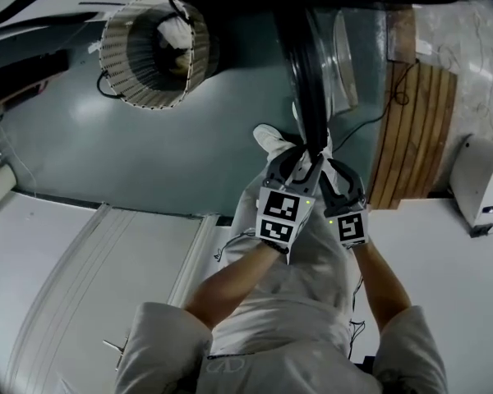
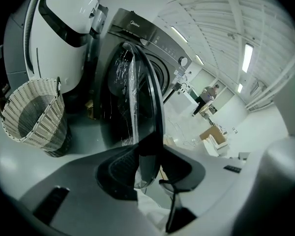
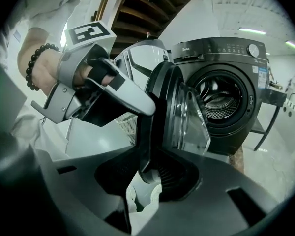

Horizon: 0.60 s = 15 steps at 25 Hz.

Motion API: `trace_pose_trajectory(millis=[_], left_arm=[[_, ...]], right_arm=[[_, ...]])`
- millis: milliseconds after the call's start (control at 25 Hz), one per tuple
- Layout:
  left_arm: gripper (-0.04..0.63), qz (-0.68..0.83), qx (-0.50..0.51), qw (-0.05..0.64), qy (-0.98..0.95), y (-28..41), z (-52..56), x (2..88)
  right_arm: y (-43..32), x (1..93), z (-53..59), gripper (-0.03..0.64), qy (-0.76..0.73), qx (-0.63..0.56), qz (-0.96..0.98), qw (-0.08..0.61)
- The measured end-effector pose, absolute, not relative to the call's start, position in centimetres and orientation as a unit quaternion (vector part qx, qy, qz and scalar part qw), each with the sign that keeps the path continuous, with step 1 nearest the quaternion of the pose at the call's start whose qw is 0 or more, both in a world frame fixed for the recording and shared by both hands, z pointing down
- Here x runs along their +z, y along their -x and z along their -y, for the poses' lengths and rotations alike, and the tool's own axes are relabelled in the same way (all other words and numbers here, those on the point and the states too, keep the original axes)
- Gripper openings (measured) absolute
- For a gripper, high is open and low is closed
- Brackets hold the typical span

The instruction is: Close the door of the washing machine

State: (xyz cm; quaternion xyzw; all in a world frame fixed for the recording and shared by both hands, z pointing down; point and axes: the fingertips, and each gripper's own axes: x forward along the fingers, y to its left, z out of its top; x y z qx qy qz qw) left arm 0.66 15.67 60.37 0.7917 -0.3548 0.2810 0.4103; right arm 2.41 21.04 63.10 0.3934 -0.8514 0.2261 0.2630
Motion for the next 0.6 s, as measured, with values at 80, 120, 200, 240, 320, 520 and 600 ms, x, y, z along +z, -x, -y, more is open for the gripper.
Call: trace_pose_trajectory(millis=[80,120,200,240,320,520,600], left_arm=[[0.144,0.352,0.280,0.413,-0.792,-1.3,-15.7,60.3],[0.144,0.349,0.280,0.414,-0.793,-1.7,-15.7,60.3],[0.147,0.341,0.280,0.417,-0.795,-2.4,-15.6,60.3],[0.149,0.336,0.281,0.418,-0.796,-2.7,-15.6,60.3],[0.149,0.326,0.282,0.420,-0.799,-3.4,-15.5,60.2],[0.150,0.305,0.281,0.421,-0.806,-5.1,-15.3,60.2],[0.150,0.297,0.283,0.420,-0.810,-5.9,-15.2,60.2]], right_arm=[[-3.2,63.2,-20.9,0.118,-0.397,0.220,0.850,0.268],[-3.5,63.3,-20.9,0.120,-0.397,0.217,0.850,0.270],[-3.8,63.4,-21.0,0.123,-0.389,0.207,0.853,0.278],[-3.9,63.4,-21.1,0.124,-0.385,0.203,0.855,0.282],[-4.0,63.4,-21.1,0.124,-0.388,0.202,0.854,0.281],[-5.4,64.0,-20.3,0.120,-0.428,0.215,0.836,0.269],[-6.1,64.1,-19.7,0.109,-0.440,0.214,0.829,0.270]])
